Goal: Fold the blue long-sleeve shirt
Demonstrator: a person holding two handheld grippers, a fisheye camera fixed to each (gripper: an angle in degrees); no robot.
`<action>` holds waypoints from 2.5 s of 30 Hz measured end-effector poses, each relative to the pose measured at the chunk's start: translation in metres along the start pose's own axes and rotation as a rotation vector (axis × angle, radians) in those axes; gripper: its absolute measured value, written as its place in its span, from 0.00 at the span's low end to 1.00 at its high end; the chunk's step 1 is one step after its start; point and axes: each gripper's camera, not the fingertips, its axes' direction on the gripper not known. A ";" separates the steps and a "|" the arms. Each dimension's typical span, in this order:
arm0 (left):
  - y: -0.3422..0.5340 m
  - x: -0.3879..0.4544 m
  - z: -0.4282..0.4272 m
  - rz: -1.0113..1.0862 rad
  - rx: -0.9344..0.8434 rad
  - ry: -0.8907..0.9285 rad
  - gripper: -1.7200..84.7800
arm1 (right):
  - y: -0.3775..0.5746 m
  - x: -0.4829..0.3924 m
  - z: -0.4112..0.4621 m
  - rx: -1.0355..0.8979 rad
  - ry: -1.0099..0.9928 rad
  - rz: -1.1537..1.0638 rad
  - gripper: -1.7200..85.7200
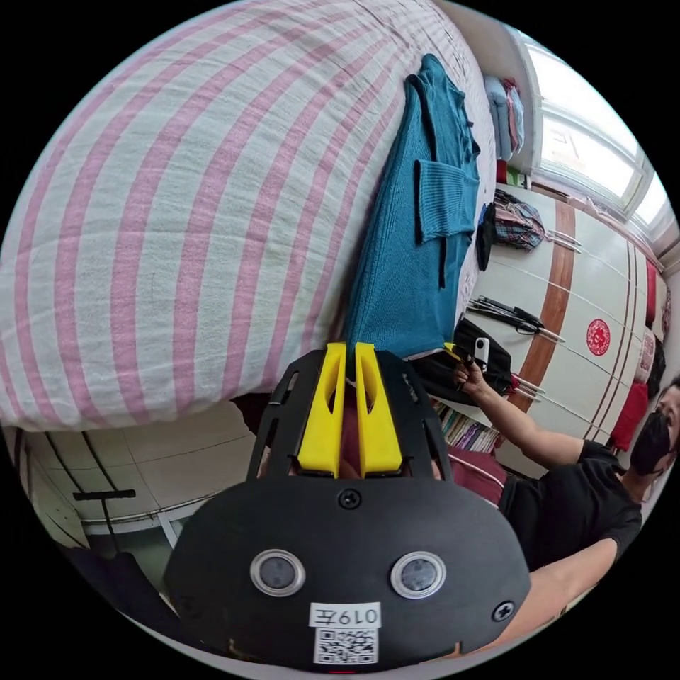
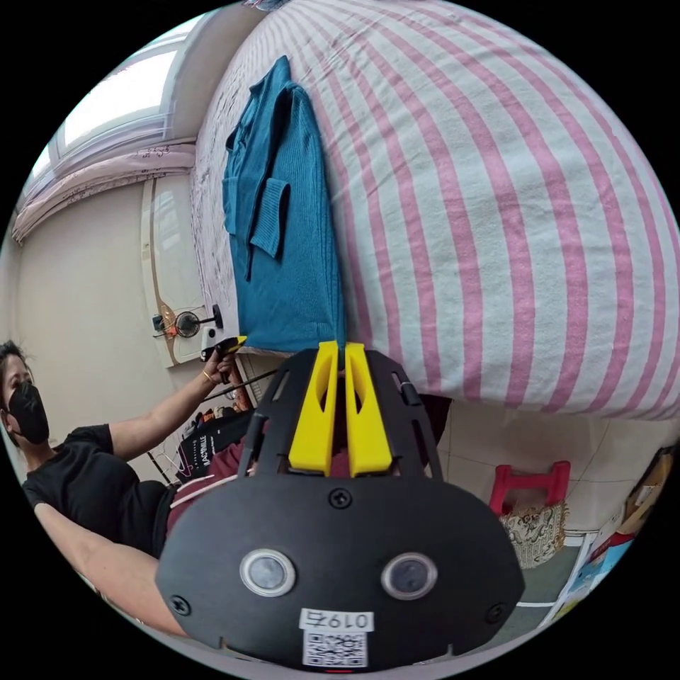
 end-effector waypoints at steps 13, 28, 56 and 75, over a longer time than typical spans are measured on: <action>-0.052 0.058 -0.026 -0.152 -0.143 -0.192 0.03 | -0.084 0.005 -0.005 -0.225 -0.002 -0.023 0.01; -0.105 0.088 -0.108 -0.151 -0.127 0.339 0.04 | -0.167 -0.024 -0.049 -0.130 -0.287 -0.052 0.01; -0.478 0.195 -0.229 -0.262 0.200 0.603 0.04 | -0.537 -0.061 -0.068 0.305 -0.601 0.228 0.02; -0.558 0.235 -0.223 -0.396 0.332 0.651 0.06 | -0.614 -0.082 -0.072 0.397 -0.608 0.319 0.04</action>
